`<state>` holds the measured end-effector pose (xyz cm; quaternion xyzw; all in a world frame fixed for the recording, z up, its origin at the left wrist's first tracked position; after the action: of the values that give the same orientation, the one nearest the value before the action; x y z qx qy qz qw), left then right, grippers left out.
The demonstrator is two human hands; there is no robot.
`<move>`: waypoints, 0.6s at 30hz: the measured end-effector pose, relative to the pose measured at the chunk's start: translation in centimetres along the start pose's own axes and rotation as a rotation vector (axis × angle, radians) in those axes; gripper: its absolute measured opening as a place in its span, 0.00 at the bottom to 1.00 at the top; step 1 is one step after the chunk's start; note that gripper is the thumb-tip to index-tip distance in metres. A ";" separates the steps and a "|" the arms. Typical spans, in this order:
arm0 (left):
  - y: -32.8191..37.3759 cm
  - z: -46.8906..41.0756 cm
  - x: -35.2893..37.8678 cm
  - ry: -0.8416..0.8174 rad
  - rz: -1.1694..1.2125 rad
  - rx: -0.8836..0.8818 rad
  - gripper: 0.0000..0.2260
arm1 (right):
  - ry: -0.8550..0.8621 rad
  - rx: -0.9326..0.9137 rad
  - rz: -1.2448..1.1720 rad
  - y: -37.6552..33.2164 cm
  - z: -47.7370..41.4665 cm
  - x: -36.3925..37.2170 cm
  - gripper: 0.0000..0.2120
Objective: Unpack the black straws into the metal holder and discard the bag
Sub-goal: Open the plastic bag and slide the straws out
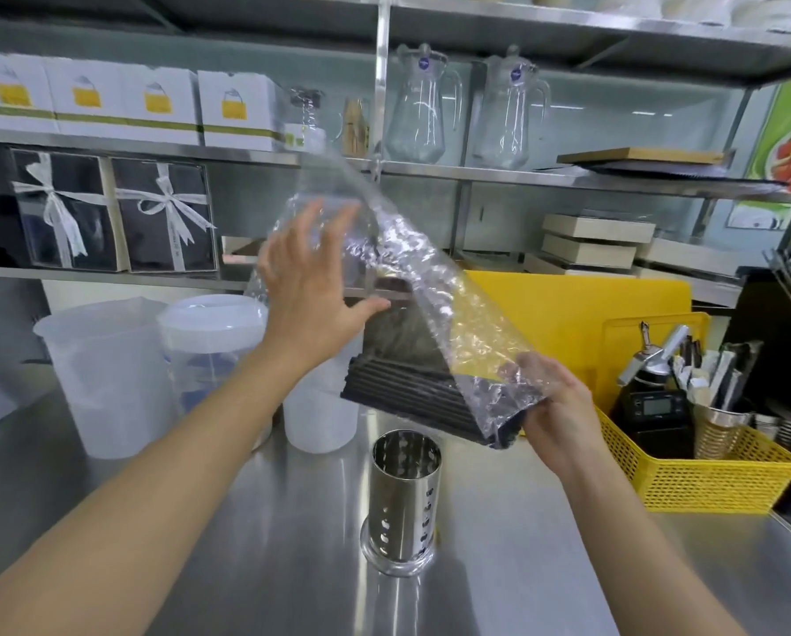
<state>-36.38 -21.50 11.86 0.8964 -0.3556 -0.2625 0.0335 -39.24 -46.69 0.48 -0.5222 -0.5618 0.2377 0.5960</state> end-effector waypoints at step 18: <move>-6.6 2.6 3.7 -0.205 0.736 -0.645 0.06 | 0.107 0.029 0.137 0.2 -0.3 -5.5 0.03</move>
<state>-31.31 -18.68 6.31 0.6252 -0.5503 -0.4166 0.3644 -40.30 -51.52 -1.94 -0.5626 -0.4885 0.2577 0.6151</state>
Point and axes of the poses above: each hand's wrist, its own z-axis away from the middle knuckle, its own x-axis out of the palm, y = z × x, the point moved 5 cm from there along -z, towards the middle knuckle, and after that the axes turned 5 degrees about z, right-handed, at the moved point
